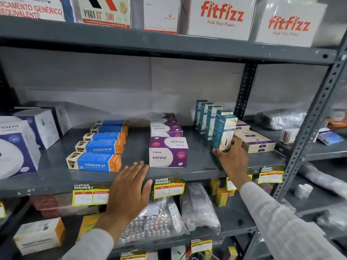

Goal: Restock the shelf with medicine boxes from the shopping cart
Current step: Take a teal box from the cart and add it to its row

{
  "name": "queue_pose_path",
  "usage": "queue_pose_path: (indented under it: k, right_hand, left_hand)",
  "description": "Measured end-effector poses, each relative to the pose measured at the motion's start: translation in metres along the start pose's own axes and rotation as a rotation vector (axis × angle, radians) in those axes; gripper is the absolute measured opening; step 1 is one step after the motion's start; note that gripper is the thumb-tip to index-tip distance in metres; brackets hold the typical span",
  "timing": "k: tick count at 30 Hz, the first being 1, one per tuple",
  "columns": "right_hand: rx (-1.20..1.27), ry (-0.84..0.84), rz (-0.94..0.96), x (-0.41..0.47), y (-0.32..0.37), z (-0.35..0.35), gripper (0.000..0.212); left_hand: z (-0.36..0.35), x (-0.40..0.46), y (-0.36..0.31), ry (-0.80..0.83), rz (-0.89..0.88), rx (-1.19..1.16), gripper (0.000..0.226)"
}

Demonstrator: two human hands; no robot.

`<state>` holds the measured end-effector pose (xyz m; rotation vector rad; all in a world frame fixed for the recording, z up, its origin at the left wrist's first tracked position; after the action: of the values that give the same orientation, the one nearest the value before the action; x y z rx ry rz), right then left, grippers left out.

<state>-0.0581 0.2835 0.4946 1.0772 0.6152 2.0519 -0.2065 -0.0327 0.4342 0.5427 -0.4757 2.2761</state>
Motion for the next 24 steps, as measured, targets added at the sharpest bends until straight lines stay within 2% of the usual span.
queue_pose_path:
  k: [24]
  right_hand:
    - [-0.013,-0.088,0.003,-0.003,-0.019,0.008,0.059]
  left_hand:
    - [-0.002,0.0,0.0,-0.004,0.011,-0.006,0.057]
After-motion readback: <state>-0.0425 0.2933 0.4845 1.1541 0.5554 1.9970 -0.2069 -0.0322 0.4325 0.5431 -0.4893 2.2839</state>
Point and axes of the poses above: each hand's wrist, its own x-axis towards the middle knuckle, its own z-axis out of the back of the hand, y = z × x, the point moved 5 cm from there along x, towards the middle knuckle, and after that the axes turned 4 degrees about z, right-handed, at the moved point
